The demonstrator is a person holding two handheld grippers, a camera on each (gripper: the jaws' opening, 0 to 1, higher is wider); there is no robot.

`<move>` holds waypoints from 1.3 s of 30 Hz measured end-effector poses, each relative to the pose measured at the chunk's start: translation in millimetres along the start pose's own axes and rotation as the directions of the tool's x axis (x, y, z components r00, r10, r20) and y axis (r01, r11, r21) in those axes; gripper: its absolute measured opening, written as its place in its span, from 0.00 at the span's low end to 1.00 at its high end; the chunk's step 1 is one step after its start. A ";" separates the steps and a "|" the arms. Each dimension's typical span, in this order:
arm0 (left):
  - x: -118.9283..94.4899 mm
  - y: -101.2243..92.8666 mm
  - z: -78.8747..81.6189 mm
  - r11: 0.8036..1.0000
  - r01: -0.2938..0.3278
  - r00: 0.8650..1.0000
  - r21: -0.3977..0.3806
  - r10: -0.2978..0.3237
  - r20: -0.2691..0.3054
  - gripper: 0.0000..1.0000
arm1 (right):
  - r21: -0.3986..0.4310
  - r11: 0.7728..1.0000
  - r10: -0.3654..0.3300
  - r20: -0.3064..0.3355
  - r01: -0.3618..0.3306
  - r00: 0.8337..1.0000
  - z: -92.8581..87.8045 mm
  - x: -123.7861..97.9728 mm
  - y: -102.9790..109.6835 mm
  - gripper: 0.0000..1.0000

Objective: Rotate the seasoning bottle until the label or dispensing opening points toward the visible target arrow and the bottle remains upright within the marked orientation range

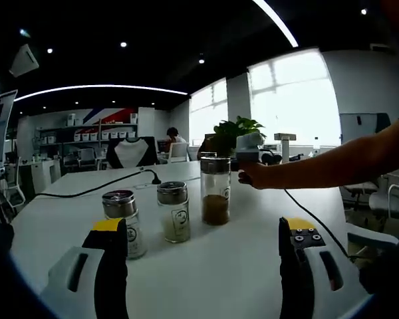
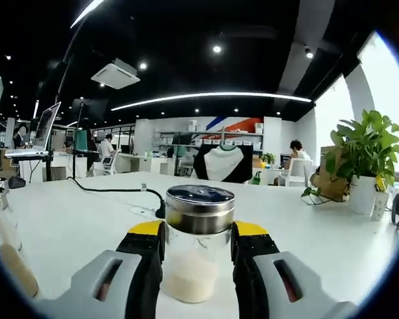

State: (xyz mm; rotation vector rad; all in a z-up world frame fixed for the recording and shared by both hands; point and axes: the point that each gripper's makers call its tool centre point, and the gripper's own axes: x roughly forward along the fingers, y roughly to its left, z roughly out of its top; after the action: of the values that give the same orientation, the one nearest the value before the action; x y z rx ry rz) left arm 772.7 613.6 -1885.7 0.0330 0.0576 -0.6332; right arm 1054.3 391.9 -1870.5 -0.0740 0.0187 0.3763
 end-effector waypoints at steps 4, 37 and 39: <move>0.6 -2.4 0.3 1.000 0.005 1.000 0.002 -0.005 0.002 1.00 | 0.034 0.999 0.005 0.005 -0.005 1.000 -1.0 5.5 -3.8 0.37; 10.6 -17.2 -8.7 1.000 0.006 1.000 -0.004 -0.006 0.008 0.86 | -0.079 0.986 0.152 0.051 -0.148 0.987 26.3 -161.7 85.7 0.36; 11.3 -19.1 -8.7 1.000 0.015 1.000 -0.022 -0.015 0.011 0.85 | -0.078 0.985 0.161 0.060 -0.157 0.985 27.9 -173.0 93.7 0.36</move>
State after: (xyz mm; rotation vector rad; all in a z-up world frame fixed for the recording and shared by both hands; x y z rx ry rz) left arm 770.1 592.0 -1895.4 0.0083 0.0543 -0.6473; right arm 859.1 417.5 -1843.6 -0.1322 -0.0552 0.5393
